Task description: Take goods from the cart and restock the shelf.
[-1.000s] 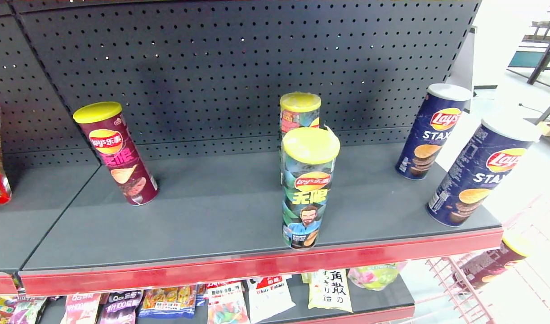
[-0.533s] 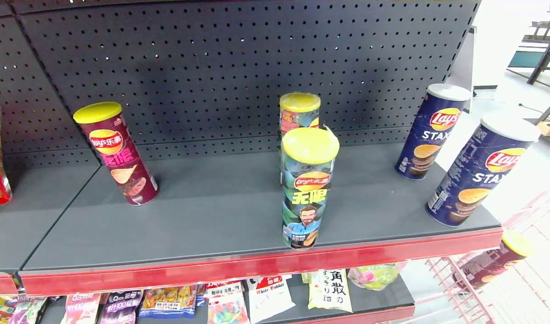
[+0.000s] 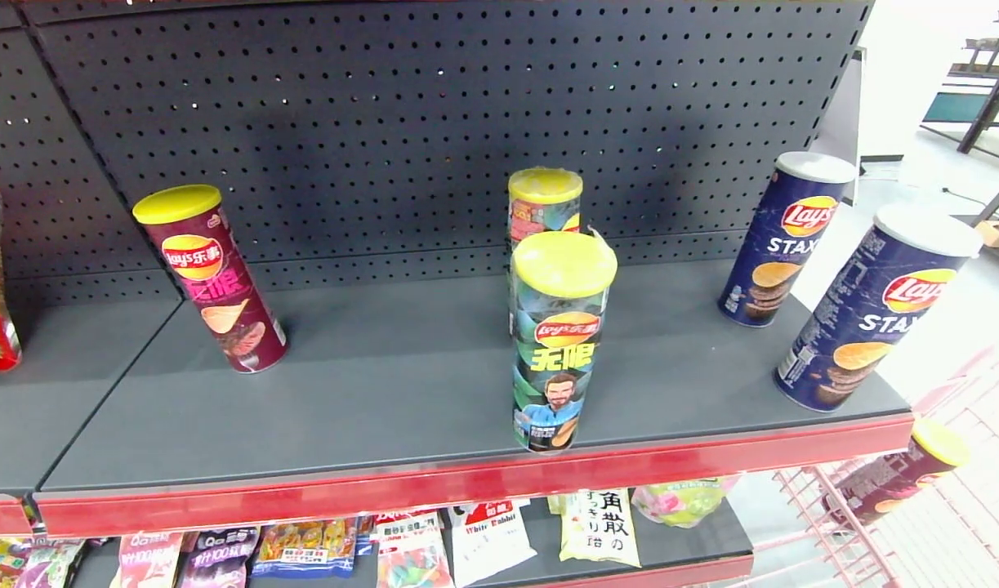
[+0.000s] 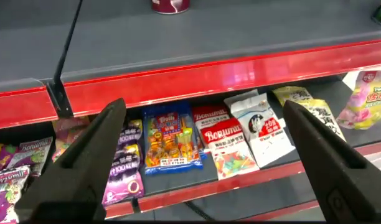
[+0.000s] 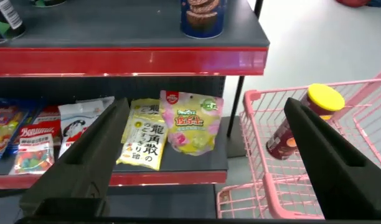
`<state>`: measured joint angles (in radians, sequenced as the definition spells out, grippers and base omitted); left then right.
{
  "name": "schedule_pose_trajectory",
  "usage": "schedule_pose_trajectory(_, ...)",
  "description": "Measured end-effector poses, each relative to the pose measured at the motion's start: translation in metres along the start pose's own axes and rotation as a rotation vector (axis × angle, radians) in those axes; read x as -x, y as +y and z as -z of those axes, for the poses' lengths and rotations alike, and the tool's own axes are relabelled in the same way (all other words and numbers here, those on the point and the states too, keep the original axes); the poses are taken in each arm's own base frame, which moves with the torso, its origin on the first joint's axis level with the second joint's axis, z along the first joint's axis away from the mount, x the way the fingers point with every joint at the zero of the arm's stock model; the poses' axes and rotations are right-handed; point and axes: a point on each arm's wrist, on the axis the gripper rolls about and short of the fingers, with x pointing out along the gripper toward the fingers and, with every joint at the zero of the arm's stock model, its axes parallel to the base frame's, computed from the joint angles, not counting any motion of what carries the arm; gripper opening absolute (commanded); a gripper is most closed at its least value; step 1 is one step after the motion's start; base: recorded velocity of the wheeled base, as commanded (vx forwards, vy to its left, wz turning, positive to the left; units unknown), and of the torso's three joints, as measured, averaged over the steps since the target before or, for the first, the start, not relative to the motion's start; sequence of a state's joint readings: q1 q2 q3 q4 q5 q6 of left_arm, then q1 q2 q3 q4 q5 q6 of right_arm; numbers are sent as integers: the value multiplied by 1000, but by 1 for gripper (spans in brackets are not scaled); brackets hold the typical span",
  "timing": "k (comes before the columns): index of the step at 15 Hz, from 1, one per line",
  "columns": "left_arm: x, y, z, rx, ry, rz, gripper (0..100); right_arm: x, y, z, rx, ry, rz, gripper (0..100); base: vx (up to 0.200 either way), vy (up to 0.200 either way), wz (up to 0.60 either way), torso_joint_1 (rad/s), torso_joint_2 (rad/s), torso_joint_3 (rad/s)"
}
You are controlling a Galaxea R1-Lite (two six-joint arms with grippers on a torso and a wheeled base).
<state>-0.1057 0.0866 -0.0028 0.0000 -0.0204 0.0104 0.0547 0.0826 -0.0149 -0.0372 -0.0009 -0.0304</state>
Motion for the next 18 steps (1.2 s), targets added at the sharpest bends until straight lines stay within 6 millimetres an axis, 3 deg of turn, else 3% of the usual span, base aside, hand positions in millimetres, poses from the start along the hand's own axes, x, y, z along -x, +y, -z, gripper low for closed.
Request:
schedule_pose_trajectory(2, 0, 0, 0, -1, 1, 0, 100, 0, 0, 1, -10, 0, -21, 100, 0, 0, 0, 0, 0, 0)
schedule_pose_trajectory(7, 0, 0, 1, -2, 2, -1, 100, 0, 1, 1, -7, 0, -53, 100, -200, 0, 0, 8, 2, 0)
schedule_pose_trajectory(16, 0, 0, 0, -2, 1, 0, 100, 0, 1, 1, -4, -4, -52, 100, 0, 0, 0, 0, 0, 0)
schedule_pose_trajectory(18, 0, 0, 0, -3, 1, -1, 100, 0, 1, 1, -4, -4, -54, 100, 0, -200, 0, 2, 5, 5)
